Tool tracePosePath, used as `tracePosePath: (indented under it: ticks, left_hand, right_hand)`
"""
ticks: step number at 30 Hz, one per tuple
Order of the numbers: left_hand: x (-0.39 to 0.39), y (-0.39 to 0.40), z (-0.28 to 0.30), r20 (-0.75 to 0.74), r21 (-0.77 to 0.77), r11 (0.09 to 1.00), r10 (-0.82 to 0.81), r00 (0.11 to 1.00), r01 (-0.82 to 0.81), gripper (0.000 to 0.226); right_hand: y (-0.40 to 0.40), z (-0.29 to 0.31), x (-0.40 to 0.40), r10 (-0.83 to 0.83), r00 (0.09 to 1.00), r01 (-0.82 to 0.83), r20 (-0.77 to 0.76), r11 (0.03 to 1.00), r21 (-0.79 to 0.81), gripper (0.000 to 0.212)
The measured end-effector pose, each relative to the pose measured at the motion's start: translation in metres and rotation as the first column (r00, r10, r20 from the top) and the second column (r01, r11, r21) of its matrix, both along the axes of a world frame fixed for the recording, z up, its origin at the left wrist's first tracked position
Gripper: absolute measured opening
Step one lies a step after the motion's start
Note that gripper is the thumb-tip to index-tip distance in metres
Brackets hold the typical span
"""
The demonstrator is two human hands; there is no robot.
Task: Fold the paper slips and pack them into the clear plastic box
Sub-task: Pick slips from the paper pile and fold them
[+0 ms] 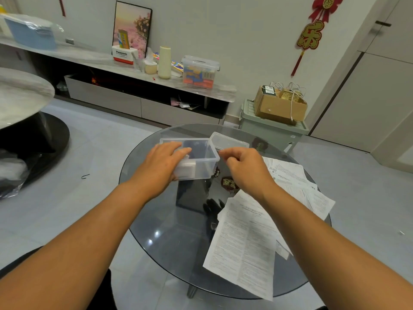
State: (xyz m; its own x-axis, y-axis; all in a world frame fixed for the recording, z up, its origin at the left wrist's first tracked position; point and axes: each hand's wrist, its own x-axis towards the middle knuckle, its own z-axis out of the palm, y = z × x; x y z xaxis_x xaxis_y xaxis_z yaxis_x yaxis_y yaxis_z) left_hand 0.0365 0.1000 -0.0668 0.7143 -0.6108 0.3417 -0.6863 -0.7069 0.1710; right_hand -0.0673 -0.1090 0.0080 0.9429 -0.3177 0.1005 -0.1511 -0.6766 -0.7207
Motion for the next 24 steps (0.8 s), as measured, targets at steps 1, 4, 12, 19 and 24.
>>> tracePosePath:
  ticks: [1, 4, 12, 19, 24]
  left_hand:
    - [0.002, -0.001, -0.004, 0.047, 0.008, 1.0, 0.023, 0.999, -0.023, 0.094]
    - [-0.007, -0.01, 0.0, 0.157, 0.019, 0.997, 0.071, 0.985, -0.075, 0.104]
    - [-0.105, -0.06, 0.011, -0.458, -0.319, 0.944, -0.236, 0.857, 0.09, 0.053]
    - [-0.104, -0.075, -0.005, -0.485, -0.105, 0.986, -0.167, 0.858, 0.133, 0.067]
    - [-0.1, -0.085, -0.004, -0.569, -0.19, 0.98, -0.161, 0.806, 0.061, 0.068]
  right_hand:
    - [-0.008, -0.005, -0.009, -0.011, 1.0, 0.011, -0.022, 1.0, -0.001, 0.037]
    - [-0.033, -0.018, -0.033, -0.076, 0.994, 0.075, -0.078, 0.997, -0.022, 0.036]
    - [-0.084, -0.042, -0.075, -0.234, 0.925, 0.256, -0.298, 0.966, 0.035, 0.034]
    - [-0.074, -0.048, -0.073, -0.161, 0.954, 0.221, -0.252, 0.948, 0.229, 0.035]
    - [-0.07, -0.056, -0.076, -0.057, 0.987, 0.107, -0.15, 0.929, 0.354, 0.025]
